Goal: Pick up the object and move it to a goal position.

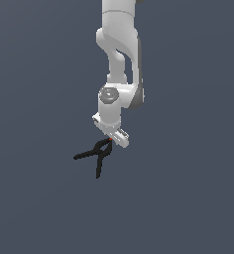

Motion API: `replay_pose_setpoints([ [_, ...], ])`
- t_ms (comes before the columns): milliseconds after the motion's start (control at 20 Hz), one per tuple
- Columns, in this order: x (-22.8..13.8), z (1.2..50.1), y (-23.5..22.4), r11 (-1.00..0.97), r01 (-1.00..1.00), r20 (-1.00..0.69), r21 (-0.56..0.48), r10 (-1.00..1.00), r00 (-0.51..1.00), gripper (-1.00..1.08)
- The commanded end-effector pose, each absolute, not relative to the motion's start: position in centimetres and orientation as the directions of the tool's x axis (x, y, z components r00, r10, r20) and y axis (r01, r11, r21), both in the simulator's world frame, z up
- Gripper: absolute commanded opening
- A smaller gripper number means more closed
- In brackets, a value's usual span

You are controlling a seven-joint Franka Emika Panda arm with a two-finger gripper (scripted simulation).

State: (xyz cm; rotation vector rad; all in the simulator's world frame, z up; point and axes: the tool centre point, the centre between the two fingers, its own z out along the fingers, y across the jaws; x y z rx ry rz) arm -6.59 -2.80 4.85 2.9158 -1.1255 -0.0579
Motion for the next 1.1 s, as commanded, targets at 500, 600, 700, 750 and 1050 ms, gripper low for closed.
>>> replay_pose_setpoints([
  [500,-6.9,3.1,-3.0,-0.728,-0.685,-0.027,0.030,-0.686,0.727,0.68],
  [600,-6.9,2.4,-3.0,-0.727,-0.686,-0.027,0.030,-0.687,0.726,0.68],
  [700,-7.0,1.9,-3.0,-0.726,-0.687,-0.027,0.030,-0.688,0.726,0.68],
  [750,-7.0,1.7,-3.0,-0.726,-0.687,-0.027,0.030,-0.688,0.726,0.68],
  [1050,-7.0,1.6,-3.0,-0.726,-0.687,-0.027,0.030,-0.688,0.725,-1.00],
])
